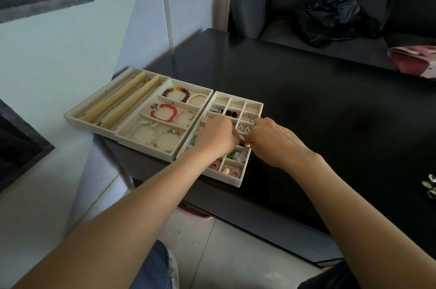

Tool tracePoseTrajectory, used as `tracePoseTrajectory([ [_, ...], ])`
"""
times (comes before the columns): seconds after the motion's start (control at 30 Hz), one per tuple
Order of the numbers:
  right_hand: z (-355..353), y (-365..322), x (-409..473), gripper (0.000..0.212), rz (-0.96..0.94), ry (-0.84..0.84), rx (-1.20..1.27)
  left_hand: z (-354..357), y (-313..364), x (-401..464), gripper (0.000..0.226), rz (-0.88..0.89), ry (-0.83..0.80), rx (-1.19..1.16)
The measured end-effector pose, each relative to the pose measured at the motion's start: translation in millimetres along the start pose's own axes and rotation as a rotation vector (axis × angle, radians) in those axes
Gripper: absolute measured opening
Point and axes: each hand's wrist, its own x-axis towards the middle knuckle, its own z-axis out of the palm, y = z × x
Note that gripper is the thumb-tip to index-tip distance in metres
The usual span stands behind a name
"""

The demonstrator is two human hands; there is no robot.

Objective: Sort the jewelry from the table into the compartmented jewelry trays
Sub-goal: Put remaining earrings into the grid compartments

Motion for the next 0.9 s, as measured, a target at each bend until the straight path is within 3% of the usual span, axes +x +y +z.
tracePoseTrajectory([
  [0.2, -2, 6, 4, 0.023, 0.054, -0.079, 0.195, -5, 2, -3, 0.023, 0.002, -0.03, -0.08],
  [0.43, -3, 5, -1, 0.013, 0.109, 0.091, 0.303, -6, 5, -4, 0.022, -0.015, -0.065, -0.139],
  [0.6, -6, -1, -1, 0.032, 0.141, 0.02, 0.399, -9, 9, -6, 0.028, 0.012, -0.081, -0.11],
  [0.73, -1, 4, 4, 0.015, 0.179, 0.032, 0.46, -10, 7, -8, 0.033, 0.031, -0.081, -0.125],
  [0.9, 4, 5, 8, 0.012, 0.233, 0.044, 0.426, -12, 1, -5, 0.034, 0.066, 0.001, -0.09],
])
